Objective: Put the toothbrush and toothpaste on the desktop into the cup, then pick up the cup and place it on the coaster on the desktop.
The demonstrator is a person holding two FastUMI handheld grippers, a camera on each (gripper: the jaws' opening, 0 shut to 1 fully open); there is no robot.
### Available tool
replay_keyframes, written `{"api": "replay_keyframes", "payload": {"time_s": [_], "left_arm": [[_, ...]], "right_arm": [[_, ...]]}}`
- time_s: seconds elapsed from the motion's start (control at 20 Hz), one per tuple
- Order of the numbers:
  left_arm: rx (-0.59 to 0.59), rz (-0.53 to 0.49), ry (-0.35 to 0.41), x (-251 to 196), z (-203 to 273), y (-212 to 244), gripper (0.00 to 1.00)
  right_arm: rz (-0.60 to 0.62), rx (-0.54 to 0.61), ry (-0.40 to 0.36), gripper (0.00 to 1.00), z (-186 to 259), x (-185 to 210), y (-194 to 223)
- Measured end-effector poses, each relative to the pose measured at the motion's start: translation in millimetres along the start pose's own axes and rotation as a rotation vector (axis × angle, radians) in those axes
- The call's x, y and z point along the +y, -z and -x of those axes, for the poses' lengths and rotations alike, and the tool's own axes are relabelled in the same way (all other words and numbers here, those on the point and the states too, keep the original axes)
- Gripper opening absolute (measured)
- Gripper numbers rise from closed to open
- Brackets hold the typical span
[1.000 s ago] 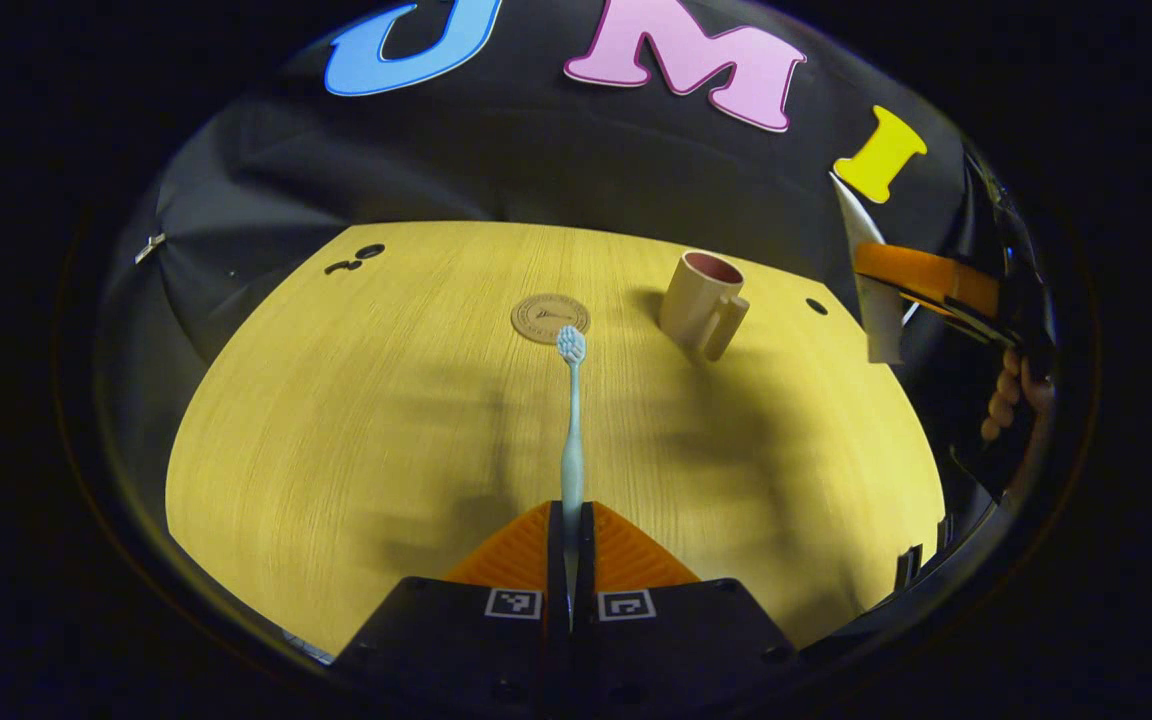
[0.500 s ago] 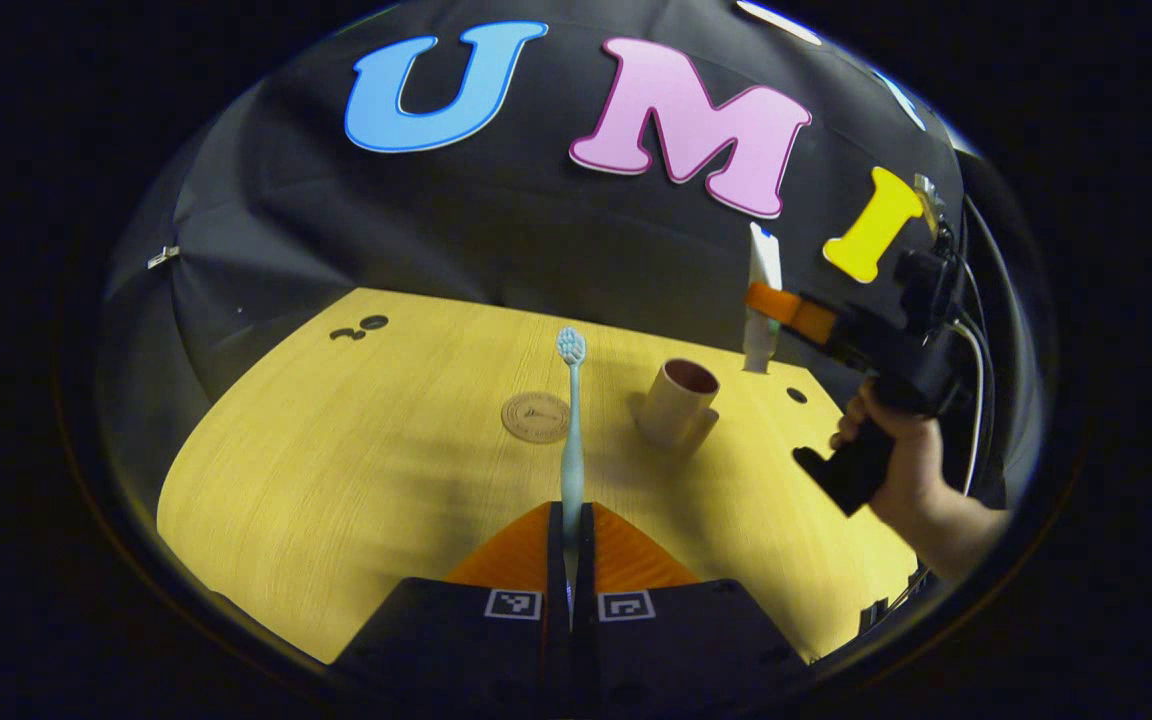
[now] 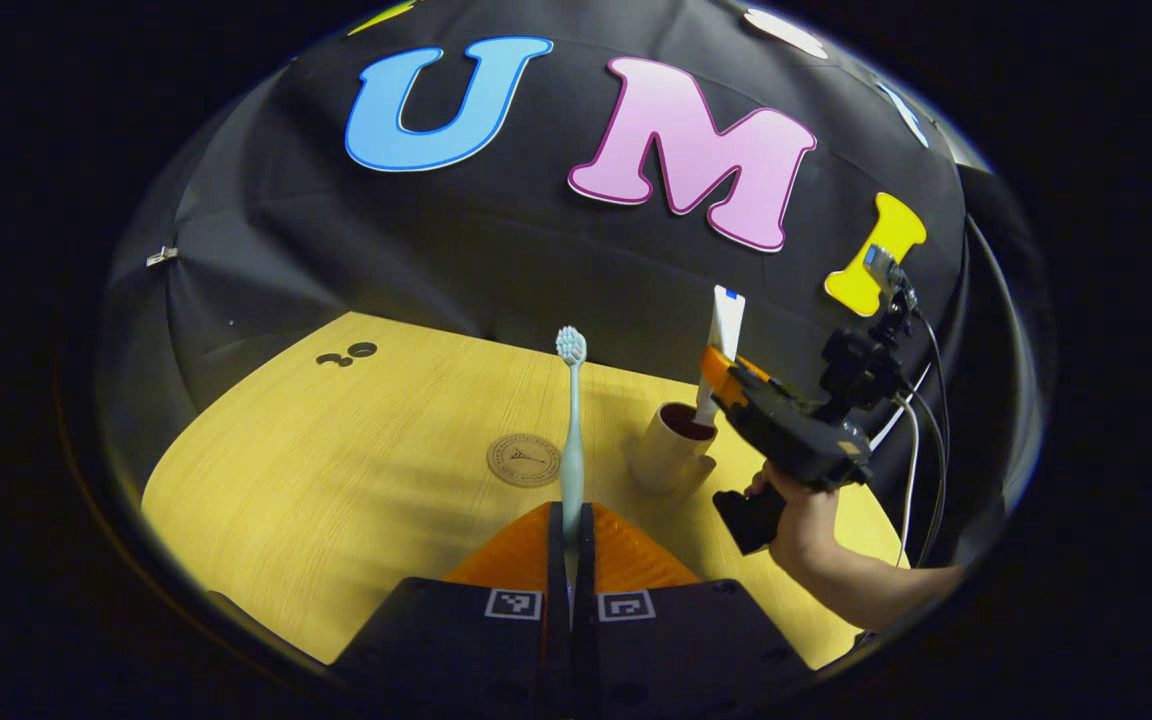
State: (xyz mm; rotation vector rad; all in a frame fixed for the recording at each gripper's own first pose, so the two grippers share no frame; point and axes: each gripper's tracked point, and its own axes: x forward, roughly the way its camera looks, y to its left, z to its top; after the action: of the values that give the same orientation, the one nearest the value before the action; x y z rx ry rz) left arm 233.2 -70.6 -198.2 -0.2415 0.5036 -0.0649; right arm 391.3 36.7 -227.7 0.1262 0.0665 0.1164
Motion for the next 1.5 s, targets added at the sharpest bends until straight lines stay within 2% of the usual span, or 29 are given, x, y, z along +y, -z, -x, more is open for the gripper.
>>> {"api": "replay_keyframes", "payload": {"time_s": [0.35,0.5,0.55,0.6,0.65,0.7,0.75,0.9,1.1,1.25,1.4,1.5], "left_arm": [[-0.021,0.056,0.009,-5,-15,15,0.06],[-0.013,0.048,0.002,-7,-20,22,0.06],[-0.015,0.044,0.004,-8,-22,22,0.06],[-0.015,0.045,0.008,-10,-24,21,0.06],[-0.016,0.049,0.014,-13,-26,20,0.06],[-0.017,0.054,0.023,-16,-29,19,0.06],[-0.018,0.056,0.032,-20,-32,16,0.06],[-0.048,0.042,0.075,-39,-47,-5,0.06],[-0.144,0.012,0.147,-74,-79,-55,0.06],[-0.242,-0.022,0.200,-104,-105,-93,0.06],[-0.319,0.003,0.243,-129,-132,-116,0.06],[-0.359,-0.002,0.255,-139,-152,-119,0.06]], "right_arm": [[-0.023,-0.008,-0.021,0.22,-3,5,27],[-0.044,0.010,-0.024,0.29,-2,8,36],[-0.039,0.006,-0.022,0.26,1,6,36],[-0.031,-0.002,-0.020,0.43,1,4,33],[-0.022,-0.005,-0.013,0.50,5,1,33],[-0.020,0.005,-0.009,0.70,9,-3,34],[-0.035,0.022,-0.013,0.66,14,-6,35],[-0.067,0.045,0.034,1.00,44,-33,25],[0.004,0.075,0.111,0.99,90,-89,20],[0.009,0.095,0.175,0.99,121,-134,13],[0.082,0.113,0.265,0.98,148,-179,11],[0.088,0.124,0.302,0.98,161,-198,13]]}}
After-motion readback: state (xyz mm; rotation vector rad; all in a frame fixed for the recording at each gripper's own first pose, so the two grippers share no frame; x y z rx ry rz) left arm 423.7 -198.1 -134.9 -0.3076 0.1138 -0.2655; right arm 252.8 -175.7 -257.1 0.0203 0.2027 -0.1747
